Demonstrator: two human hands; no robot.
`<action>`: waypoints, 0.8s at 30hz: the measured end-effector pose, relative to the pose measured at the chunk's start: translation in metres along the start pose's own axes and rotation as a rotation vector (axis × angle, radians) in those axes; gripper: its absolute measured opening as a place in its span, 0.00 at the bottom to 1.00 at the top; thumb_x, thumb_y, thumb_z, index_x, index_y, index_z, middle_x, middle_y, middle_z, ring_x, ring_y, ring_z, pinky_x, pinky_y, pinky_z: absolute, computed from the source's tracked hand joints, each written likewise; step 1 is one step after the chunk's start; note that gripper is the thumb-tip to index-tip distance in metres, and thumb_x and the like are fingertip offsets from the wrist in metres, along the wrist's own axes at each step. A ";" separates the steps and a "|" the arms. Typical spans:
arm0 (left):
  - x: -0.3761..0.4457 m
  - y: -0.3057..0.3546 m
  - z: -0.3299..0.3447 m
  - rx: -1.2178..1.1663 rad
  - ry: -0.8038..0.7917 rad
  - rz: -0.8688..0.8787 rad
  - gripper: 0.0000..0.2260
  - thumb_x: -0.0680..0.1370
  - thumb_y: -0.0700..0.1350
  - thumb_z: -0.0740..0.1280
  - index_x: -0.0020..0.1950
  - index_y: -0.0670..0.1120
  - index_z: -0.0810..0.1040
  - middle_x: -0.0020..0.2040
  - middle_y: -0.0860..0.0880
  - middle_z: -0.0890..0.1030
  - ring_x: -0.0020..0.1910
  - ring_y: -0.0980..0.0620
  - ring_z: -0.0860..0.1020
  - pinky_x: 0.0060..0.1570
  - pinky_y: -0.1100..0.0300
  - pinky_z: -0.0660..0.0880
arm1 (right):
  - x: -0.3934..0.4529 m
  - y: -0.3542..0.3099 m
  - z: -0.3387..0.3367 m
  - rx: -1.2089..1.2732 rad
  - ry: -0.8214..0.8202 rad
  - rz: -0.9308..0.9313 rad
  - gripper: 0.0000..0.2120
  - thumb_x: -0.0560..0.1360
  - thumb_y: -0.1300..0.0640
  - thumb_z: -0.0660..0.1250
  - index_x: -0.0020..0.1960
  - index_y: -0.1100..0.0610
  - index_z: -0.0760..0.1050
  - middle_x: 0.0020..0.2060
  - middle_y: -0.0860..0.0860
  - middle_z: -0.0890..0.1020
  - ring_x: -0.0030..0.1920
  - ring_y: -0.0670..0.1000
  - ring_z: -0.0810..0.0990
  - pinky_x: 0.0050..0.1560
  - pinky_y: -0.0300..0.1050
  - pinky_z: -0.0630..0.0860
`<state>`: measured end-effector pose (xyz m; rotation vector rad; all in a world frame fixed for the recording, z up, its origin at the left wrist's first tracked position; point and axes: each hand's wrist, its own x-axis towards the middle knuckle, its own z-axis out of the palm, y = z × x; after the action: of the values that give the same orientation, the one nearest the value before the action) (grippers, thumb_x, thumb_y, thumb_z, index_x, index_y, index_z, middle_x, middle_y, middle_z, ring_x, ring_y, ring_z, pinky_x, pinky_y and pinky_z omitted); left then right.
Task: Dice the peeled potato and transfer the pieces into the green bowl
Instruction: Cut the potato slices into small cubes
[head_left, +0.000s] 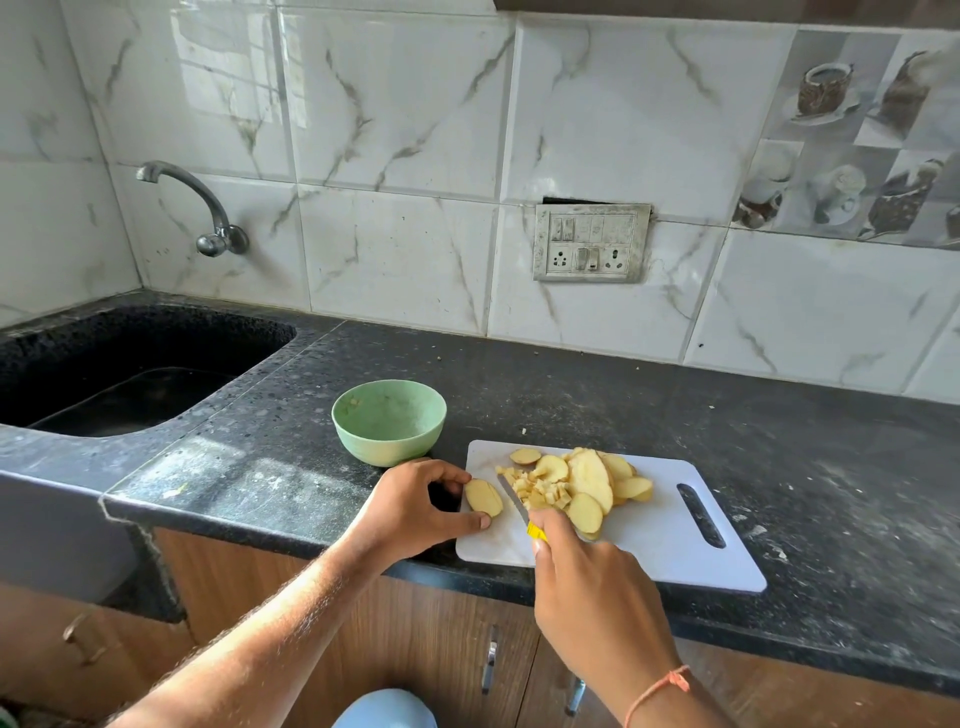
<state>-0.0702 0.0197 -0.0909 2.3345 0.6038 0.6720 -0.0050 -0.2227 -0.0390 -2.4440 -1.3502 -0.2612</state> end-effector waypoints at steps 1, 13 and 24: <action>0.000 0.000 0.000 0.001 -0.003 0.000 0.24 0.63 0.66 0.82 0.56 0.59 0.85 0.47 0.62 0.84 0.48 0.63 0.81 0.46 0.67 0.77 | 0.005 -0.002 0.002 -0.001 0.005 -0.006 0.14 0.86 0.49 0.51 0.70 0.43 0.63 0.40 0.47 0.81 0.36 0.52 0.76 0.34 0.48 0.72; 0.001 -0.002 -0.002 -0.031 -0.010 0.012 0.23 0.65 0.63 0.83 0.57 0.59 0.87 0.46 0.61 0.84 0.48 0.63 0.82 0.47 0.67 0.77 | 0.039 -0.019 0.012 -0.015 -0.066 0.000 0.11 0.86 0.52 0.53 0.66 0.47 0.69 0.42 0.49 0.81 0.39 0.52 0.74 0.32 0.46 0.65; 0.000 -0.002 -0.001 -0.032 -0.015 -0.015 0.22 0.66 0.63 0.83 0.57 0.60 0.87 0.47 0.61 0.84 0.48 0.65 0.81 0.44 0.72 0.72 | 0.006 -0.004 0.014 -0.047 -0.155 -0.076 0.12 0.85 0.54 0.52 0.68 0.47 0.62 0.34 0.48 0.73 0.36 0.56 0.75 0.31 0.50 0.68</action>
<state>-0.0712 0.0212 -0.0920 2.3017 0.5991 0.6515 -0.0050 -0.2111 -0.0490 -2.4995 -1.5196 -0.1252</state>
